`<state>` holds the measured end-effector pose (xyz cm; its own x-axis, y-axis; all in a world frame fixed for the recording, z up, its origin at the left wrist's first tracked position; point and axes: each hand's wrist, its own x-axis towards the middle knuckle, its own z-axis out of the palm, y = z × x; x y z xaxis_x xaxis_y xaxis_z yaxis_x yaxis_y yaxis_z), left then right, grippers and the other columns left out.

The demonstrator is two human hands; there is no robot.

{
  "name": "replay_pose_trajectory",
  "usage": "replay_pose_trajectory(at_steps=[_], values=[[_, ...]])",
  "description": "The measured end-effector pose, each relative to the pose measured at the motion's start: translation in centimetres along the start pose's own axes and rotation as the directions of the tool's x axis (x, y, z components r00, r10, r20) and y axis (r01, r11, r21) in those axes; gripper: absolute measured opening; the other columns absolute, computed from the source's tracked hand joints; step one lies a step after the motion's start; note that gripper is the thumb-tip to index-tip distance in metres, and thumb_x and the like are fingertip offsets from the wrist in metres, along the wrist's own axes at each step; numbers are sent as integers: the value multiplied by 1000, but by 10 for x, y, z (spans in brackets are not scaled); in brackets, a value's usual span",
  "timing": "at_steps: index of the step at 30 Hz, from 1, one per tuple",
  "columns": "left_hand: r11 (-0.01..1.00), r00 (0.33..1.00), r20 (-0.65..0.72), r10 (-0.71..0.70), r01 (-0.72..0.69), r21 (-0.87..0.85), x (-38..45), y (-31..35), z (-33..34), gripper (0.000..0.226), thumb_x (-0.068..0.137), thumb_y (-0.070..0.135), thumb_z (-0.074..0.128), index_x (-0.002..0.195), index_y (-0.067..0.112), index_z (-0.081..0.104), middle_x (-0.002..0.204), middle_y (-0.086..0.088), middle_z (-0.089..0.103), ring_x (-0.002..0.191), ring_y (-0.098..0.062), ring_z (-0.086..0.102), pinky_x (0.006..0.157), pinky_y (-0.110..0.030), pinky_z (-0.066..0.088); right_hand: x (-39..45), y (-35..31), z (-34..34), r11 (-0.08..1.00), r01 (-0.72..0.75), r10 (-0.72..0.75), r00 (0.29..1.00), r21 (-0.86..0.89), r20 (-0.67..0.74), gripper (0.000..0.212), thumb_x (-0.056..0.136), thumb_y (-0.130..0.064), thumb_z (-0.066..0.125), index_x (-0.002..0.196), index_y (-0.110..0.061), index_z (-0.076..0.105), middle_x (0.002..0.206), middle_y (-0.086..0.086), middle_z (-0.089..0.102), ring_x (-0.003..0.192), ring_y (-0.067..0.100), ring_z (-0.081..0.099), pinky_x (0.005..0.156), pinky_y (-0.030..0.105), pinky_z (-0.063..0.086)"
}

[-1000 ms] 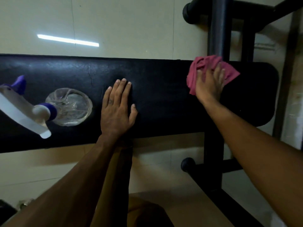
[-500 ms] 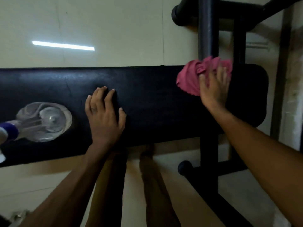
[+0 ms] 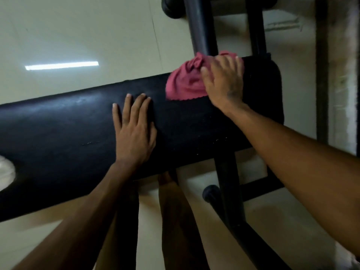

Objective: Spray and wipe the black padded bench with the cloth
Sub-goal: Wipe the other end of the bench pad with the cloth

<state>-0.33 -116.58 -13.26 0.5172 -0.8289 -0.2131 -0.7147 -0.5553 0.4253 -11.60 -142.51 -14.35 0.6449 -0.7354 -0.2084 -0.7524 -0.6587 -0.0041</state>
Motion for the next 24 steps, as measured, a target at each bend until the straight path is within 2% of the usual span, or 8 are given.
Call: replay_pose_trajectory(at_steps=[4, 8, 10, 12, 15, 17, 21, 24], values=[[997, 997, 0, -83, 83, -1, -3, 13, 6, 66, 100, 22, 49, 158, 10, 20, 167, -10, 16, 157, -27, 0, 125, -56, -6, 10, 61, -4, 980, -194, 195, 981, 51, -21, 59, 105, -53, 22, 133, -15, 57, 140, 10, 55, 139, 27, 42, 126, 50, 13], [997, 998, 2, -70, 70, -30, 1, 33, 14, 62, 102, 18, 47, 157, 6, 22, 167, -13, 16, 157, -25, 5, 126, -55, -4, 12, 101, -5, 924, -349, 357, 934, 154, -28, 56, 105, -53, 25, 143, -20, 51, 149, 7, 48, 143, 26, 37, 123, 48, 18], [997, 998, 5, -70, 70, -20, 4, 40, 19, 60, 102, 22, 42, 157, 6, 23, 167, -12, 16, 157, -24, 6, 126, -56, -4, 4, 114, -2, 879, -425, 438, 899, 217, -15, 56, 106, -52, 26, 148, -22, 46, 154, 6, 43, 145, 26, 36, 121, 47, 23], [995, 995, -16, -98, 98, 1, 7, 45, 22, 61, 100, 27, 37, 156, 6, 24, 167, -12, 17, 157, -24, 7, 125, -57, -3, -7, 127, 2, 806, -500, 522, 853, 317, 21, 55, 106, -52, 27, 150, -23, 44, 153, 6, 44, 139, 26, 41, 117, 46, 32], [989, 986, -73, -147, 146, -19, 7, 54, 28, 60, 99, 24, 40, 155, 5, 27, 165, -14, 20, 156, -26, 9, 125, -58, -1, -31, 139, 9, 712, -543, 586, 809, 445, 50, 56, 106, -51, 29, 153, -23, 41, 148, 7, 48, 134, 26, 47, 112, 44, 39], [983, 978, -106, -182, 178, -51, 8, 60, 31, 60, 98, 22, 43, 154, 5, 28, 165, -14, 22, 156, -26, 9, 125, -57, -1, -50, 137, 13, 697, -567, 620, 784, 439, 29, 56, 107, -48, 31, 155, -22, 38, 152, 7, 46, 136, 27, 45, 114, 43, 36], [969, 959, -154, -237, 222, -108, 10, 65, 35, 62, 94, 22, 44, 153, 9, 31, 164, -9, 25, 156, -22, 10, 126, -53, -2, -93, 114, 23, 670, -635, 700, 713, 383, -42, 55, 106, -45, 34, 154, -21, 42, 162, 7, 36, 148, 28, 33, 120, 45, 21], [970, 956, -170, -238, 224, -99, 10, 65, 37, 61, 94, 21, 45, 153, 10, 32, 164, -8, 25, 156, -21, 11, 126, -52, -2, -132, 82, 32, 692, -629, 692, 718, 354, -79, 52, 105, -42, 37, 152, -21, 47, 166, 9, 28, 154, 31, 22, 125, 50, 13]])
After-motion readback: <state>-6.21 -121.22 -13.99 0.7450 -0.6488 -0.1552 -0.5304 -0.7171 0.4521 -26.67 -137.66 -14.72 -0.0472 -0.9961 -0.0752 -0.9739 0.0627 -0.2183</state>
